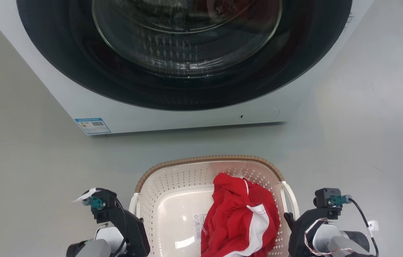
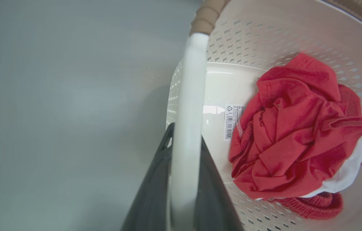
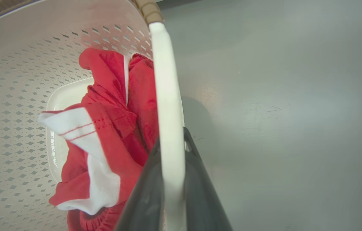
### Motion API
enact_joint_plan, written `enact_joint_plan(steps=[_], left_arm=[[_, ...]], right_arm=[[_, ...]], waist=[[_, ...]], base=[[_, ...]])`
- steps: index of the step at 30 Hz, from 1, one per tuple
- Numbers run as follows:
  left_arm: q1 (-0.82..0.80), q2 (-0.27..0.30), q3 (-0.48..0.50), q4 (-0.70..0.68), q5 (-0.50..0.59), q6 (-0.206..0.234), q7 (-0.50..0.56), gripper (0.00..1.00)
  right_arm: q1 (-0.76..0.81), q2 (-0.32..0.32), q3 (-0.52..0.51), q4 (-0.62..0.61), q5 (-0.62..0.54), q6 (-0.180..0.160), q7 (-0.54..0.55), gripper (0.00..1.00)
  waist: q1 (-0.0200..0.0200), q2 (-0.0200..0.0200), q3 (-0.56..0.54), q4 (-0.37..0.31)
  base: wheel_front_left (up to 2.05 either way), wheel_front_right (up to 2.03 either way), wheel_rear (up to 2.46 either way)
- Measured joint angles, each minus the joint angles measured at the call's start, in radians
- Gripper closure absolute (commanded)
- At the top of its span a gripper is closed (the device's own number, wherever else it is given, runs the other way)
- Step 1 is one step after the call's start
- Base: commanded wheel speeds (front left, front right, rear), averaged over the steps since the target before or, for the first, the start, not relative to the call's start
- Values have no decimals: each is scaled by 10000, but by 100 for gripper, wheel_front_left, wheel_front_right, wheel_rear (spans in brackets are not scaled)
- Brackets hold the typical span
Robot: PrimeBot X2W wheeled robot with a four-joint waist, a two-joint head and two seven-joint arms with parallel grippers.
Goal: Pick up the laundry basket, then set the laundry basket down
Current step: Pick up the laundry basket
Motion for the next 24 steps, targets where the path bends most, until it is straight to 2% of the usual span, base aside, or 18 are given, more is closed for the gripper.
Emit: enact_joint_plan(steps=[24], left_arm=[[1290, 6, -598, 190, -842, 13, 1317, 100]], right_arm=[[1541, 38, 234, 82, 690, 21, 1352, 100]], waist=[[0, 0, -2848, -67]], base=[[0, 0, 0]])
